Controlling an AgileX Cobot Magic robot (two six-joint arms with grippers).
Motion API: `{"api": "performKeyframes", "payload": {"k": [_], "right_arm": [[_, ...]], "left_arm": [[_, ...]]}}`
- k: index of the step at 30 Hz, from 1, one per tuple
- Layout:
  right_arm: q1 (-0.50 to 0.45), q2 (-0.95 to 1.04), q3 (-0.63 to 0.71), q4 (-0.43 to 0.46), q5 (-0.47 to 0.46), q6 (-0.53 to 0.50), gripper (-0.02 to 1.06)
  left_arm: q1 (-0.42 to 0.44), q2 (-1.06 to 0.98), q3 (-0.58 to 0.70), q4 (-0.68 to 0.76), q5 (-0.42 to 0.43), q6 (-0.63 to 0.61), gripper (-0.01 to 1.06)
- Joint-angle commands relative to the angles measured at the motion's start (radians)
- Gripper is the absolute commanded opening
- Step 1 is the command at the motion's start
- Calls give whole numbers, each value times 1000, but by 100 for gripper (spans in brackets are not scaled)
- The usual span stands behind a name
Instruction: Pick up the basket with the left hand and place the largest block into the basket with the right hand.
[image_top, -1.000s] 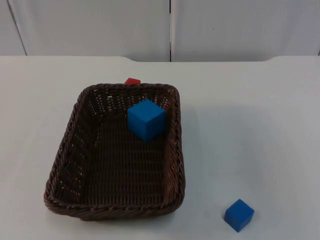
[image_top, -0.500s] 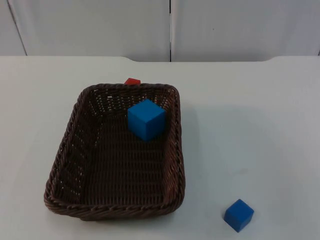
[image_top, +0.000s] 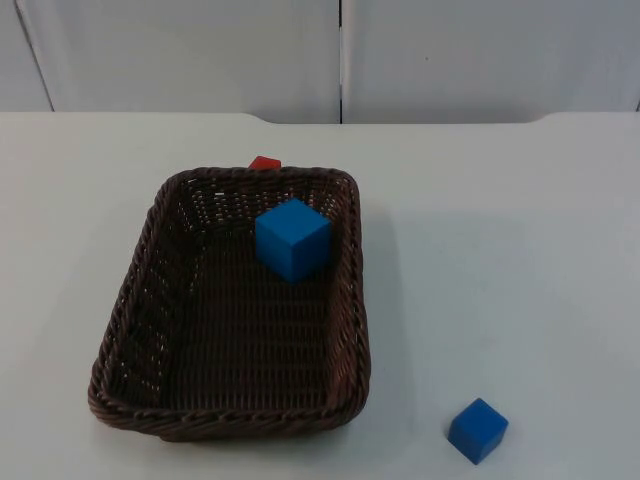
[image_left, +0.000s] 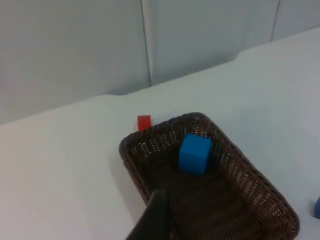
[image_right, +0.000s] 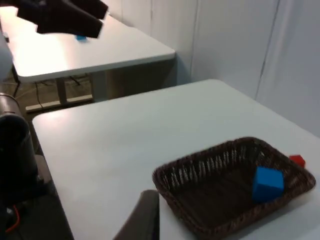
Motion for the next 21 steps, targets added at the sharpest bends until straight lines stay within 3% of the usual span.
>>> {"api": "performKeyframes", "payload": {"k": [1,7,12,14,21], "right_arm": [[1,-41,3,-95,61,107,88],[1,-88,3,-171,144,183,88],[1,-137,3,-190,231,194,88],[1,-163,3,-226,279,245,88],[1,-220,3,-304,383,326,88]], "left_arm": [[1,-56,18,47,-12,-65,87],[1,-126,18,105,-12,-144,87],[1,-186,18,165,25,-218,87],[1,-214,18,188,47,-247,87],[1,-300,18,375,110,-369,87]]}}
